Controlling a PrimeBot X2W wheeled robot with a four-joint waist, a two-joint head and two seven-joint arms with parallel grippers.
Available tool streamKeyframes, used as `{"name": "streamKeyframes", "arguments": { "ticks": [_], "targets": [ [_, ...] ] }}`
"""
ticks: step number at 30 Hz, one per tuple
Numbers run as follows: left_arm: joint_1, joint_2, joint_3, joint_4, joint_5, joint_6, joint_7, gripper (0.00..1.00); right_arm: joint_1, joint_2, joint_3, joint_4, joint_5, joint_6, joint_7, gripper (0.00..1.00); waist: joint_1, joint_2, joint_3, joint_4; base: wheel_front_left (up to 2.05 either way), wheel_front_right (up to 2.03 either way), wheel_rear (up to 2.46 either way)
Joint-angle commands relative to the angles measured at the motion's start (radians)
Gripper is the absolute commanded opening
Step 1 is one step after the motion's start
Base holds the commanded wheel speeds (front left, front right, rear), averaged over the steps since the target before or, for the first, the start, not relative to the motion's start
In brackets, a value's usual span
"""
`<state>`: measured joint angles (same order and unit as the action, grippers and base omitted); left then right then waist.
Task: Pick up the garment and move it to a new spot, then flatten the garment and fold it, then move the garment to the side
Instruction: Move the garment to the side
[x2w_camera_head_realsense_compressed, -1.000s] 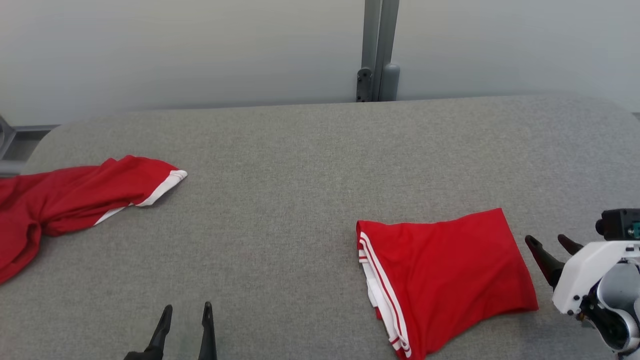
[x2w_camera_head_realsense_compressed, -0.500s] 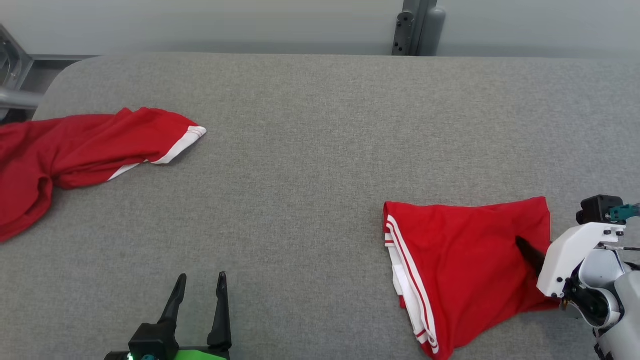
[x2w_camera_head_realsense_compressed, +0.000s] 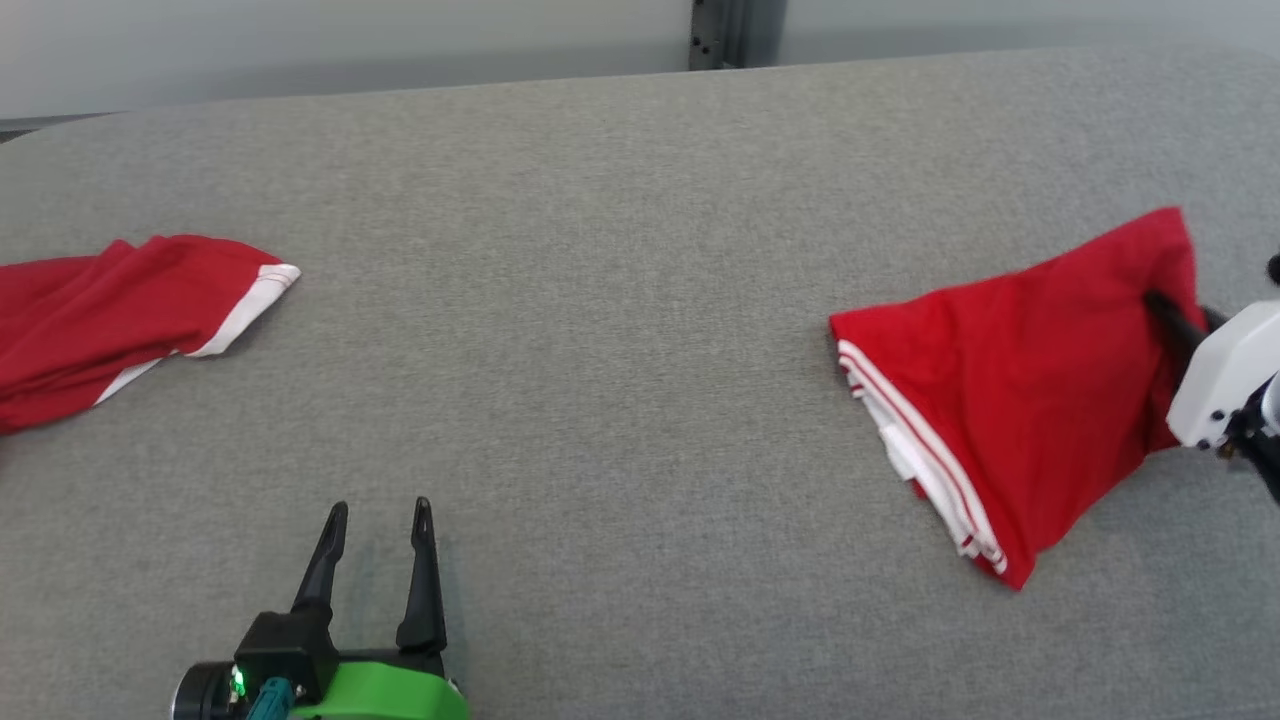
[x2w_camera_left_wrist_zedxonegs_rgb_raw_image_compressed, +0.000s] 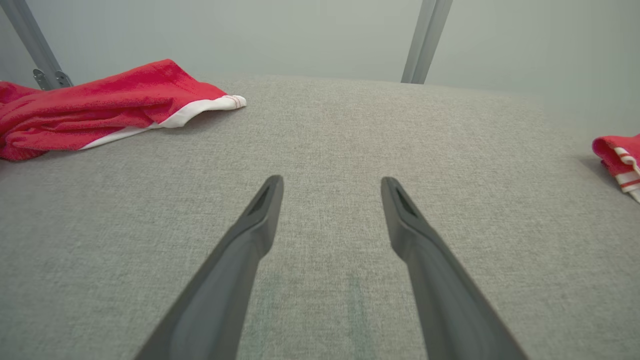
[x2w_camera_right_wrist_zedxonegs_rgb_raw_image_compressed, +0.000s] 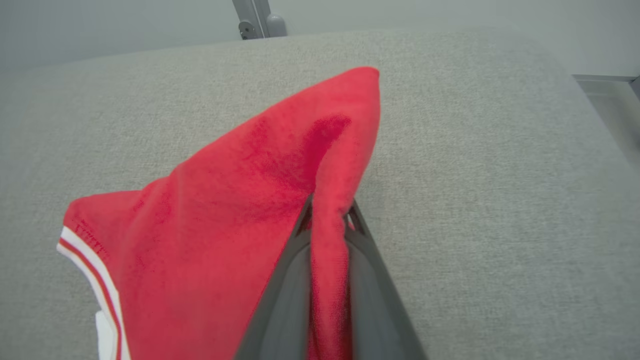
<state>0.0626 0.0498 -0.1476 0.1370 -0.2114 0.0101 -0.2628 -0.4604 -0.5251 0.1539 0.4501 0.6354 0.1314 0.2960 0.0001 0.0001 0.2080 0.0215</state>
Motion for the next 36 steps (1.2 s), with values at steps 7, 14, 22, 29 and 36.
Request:
{"name": "streamKeyframes", "arguments": {
  "ticks": [7, 14, 22, 29, 36],
  "targets": [
    [-0.152, 0.003, -0.021, 0.006, 0.078, -0.034, -0.001, 1.0, -0.195, -0.086, -0.077, 0.121, -0.046, -0.001, -0.115, 0.0, -0.0001, -0.0001, 0.237, -0.167, 0.0, 0.0, 0.0],
    [-0.201, 0.003, -0.047, 0.012, 0.099, -0.029, -0.001, 1.0, -0.339, -0.143, -0.168, 0.325, -0.159, -0.001, -0.251, 0.39, -0.0001, -0.0001, 0.313, -0.112, 0.0, 0.0, 0.0],
    [-0.142, 0.003, -0.049, 0.011, 0.058, 0.001, 0.0, 1.0, -0.413, -0.106, -0.178, 0.439, -0.306, -0.001, -0.508, 1.0, -0.0001, -0.0001, 0.254, -0.071, 0.0, 0.0, 0.0],
    [-0.104, 0.003, -0.067, -0.002, 0.016, 0.02, -0.001, 1.0, -0.362, -0.065, -0.073, 0.358, -0.323, -0.001, -0.556, 1.0, -0.0001, -0.0001, 0.135, -0.049, 0.0, 0.0, 0.0],
    [-0.035, 0.003, -0.055, -0.005, -0.015, 0.035, -0.001, 1.0, -0.166, -0.032, -0.037, 0.13, -0.291, -0.001, -0.561, 1.0, -0.0001, -0.0001, -0.023, 0.007, 0.0, 0.0, 0.0]
  ]
}}
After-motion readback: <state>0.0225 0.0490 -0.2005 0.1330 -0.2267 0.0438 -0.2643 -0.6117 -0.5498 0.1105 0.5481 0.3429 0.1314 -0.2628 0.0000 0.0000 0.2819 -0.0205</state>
